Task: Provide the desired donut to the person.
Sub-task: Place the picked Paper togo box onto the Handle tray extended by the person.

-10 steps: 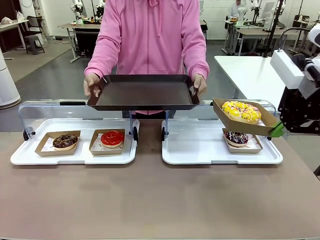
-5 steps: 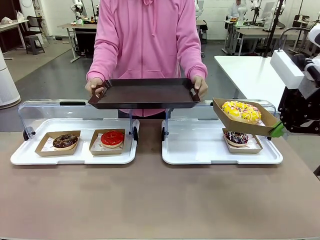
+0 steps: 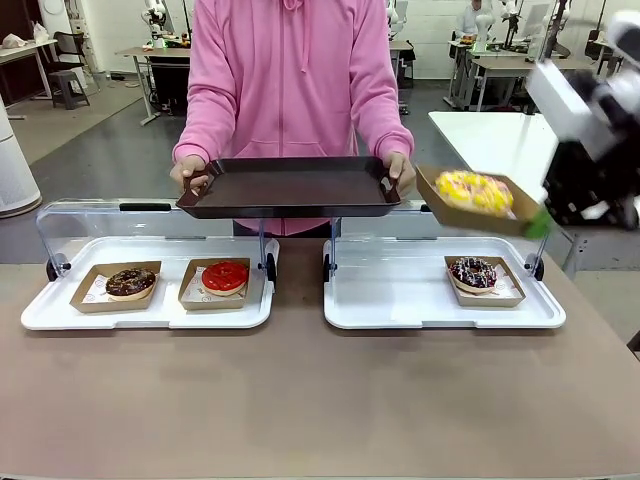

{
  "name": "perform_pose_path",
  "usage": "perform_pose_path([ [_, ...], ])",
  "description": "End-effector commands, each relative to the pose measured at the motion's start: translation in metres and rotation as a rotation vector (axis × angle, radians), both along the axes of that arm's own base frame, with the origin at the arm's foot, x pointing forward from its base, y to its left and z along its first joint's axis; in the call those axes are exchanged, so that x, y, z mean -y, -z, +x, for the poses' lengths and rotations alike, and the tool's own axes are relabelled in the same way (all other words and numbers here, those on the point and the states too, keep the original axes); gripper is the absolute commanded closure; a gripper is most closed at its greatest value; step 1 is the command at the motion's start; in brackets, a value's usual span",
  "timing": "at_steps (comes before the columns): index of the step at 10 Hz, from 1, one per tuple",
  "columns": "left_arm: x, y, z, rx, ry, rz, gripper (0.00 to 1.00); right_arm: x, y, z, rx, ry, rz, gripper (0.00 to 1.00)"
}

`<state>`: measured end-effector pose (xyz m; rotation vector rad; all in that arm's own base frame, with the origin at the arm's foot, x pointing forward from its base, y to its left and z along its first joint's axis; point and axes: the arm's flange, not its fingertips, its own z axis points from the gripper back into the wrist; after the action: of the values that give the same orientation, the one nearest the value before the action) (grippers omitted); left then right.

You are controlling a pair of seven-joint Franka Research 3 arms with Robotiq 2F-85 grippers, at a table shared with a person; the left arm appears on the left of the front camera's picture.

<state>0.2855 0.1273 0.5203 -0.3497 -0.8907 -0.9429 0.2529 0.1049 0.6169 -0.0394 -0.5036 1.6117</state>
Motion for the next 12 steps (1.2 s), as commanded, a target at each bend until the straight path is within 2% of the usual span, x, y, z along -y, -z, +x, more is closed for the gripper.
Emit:
perform_pose_path([
  [1, -0.003, 0.001, -0.001, 0.012, 0.016, -0.005, 0.0, -0.064, -0.043, 0.074, -0.014, 0.06, -0.077, 0.99],
  [3, -0.003, 0.001, -0.001, 0.012, 0.016, -0.005, 0.0, -0.123, -0.054, 0.139, -0.029, 0.058, -0.124, 0.99],
  [5, -0.003, 0.001, -0.001, 0.012, 0.016, -0.005, 0.0, -0.179, -0.03, 0.188, -0.018, 0.145, -0.164, 0.99],
  [7, -0.003, 0.001, -0.001, 0.012, 0.016, -0.005, 0.0, -0.217, -0.003, 0.219, 0.004, 0.17, -0.193, 0.99],
  [9, -0.003, 0.001, -0.001, 0.012, 0.016, -0.005, 0.0, -0.225, 0.03, 0.246, 0.024, 0.143, -0.219, 0.99],
  [12, -0.003, 0.001, -0.001, 0.012, 0.016, -0.005, 0.0, -0.216, 0.053, 0.256, -0.011, 0.089, -0.25, 0.99],
])
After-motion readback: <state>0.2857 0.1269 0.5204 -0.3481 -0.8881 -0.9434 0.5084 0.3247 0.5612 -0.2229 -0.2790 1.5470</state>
